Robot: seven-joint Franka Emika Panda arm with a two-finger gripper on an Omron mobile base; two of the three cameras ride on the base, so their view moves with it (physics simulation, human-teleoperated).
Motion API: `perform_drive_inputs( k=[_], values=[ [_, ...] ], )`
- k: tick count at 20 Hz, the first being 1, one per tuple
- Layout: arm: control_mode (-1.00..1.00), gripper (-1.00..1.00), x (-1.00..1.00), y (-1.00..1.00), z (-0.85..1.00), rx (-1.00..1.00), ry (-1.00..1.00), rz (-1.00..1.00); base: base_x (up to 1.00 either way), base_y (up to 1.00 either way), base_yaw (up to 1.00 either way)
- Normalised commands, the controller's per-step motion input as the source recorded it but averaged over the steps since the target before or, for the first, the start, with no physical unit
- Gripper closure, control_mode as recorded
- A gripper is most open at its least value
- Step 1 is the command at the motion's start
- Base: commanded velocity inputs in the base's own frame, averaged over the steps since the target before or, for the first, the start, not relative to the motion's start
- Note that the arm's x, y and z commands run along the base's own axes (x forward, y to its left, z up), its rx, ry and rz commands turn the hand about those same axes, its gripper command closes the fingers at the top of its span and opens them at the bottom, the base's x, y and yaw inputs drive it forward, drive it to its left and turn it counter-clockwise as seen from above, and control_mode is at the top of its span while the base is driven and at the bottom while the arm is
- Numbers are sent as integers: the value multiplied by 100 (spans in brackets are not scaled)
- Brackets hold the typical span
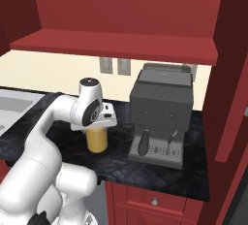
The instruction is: There is a tray on the dining counter. Grab the cup, mug, and pitcher and place them on the tray. The pitcher may be placed next to the tray if it cannot fit the tray.
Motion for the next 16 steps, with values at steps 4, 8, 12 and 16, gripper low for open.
perform_drive_inputs(
  k=[4,8,12,16],
  values=[
    [-100,-100,11,0,0,0,0,0,0,0,0],
    [-100,-100,20,0,0,0,0,0,0,0,0],
    [-100,-100,21,0,0,0,0,0,0,0,0],
    [-100,-100,7,0,-11,0,0,0,0,0,0]
  ],
)
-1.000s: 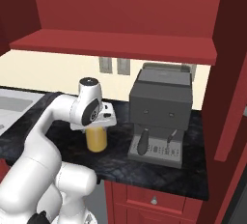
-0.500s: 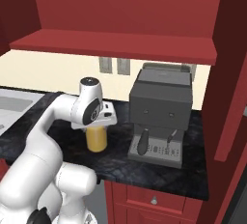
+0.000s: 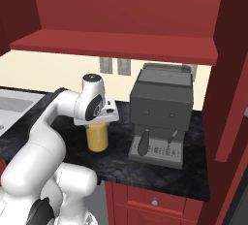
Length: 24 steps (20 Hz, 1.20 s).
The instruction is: There is a tray on the dining counter. Grab the cup, mug, and pitcher and place them on the tray. The pitcher may be placed next to the tray if it cannot fit the tray.
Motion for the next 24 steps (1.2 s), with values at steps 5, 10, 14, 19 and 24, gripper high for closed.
perform_drive_inputs(
  k=[5,10,14,19,24],
  values=[
    [-100,-100,0,0,-15,0,1,0,0,0,0],
    [-100,-100,0,1,-13,0,2,0,0,0,0],
    [-100,-100,0,1,0,0,0,0,0,0,0],
    [-100,-100,0,0,0,0,0,0,0,0,0],
    [-100,-100,0,0,0,0,0,0,0,0,0]
  ],
)
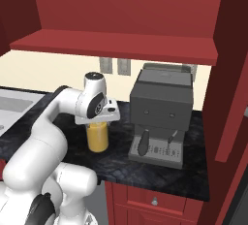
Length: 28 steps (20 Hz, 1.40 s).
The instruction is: There is a tray on the dining counter. Grab the cup, mug, and pitcher and place them on the tray. The pitcher may be placed next to the tray if it cannot fit the tray.
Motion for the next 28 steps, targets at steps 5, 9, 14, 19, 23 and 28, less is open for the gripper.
perform_drive_inputs(
  k=[5,9,14,19,23,28],
  values=[
    [-100,-100,0,0,0,0,0,0,0,0,0],
    [-100,-100,0,0,0,0,0,0,0,0,0],
    [-100,-100,0,0,-31,0,1,0,0,0,0],
    [-100,-100,0,0,0,0,0,0,0,0,0],
    [-100,100,0,0,0,0,0,0,0,0,0],
    [-100,100,0,0,0,0,0,0,0,0,0]
  ],
)
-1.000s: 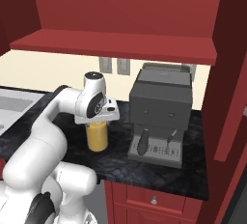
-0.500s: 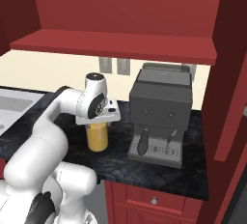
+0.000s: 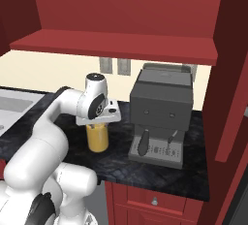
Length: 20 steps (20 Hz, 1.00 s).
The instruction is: There is a tray on the dining counter. Grab the cup, mug, and pitcher and place them on the tray. The pitcher may be placed next to the tray if it cannot fit the tray.
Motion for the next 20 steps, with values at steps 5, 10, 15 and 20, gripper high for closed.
perform_drive_inputs(
  k=[5,10,15,20],
  values=[
    [-100,100,0,0,0,0,0,0,0,0,0],
    [-100,100,0,0,0,0,0,0,0,0,0],
    [-100,100,0,0,0,0,0,0,0,0,0],
    [-100,100,0,0,16,-1,0,0,0,0,0]
  ],
)
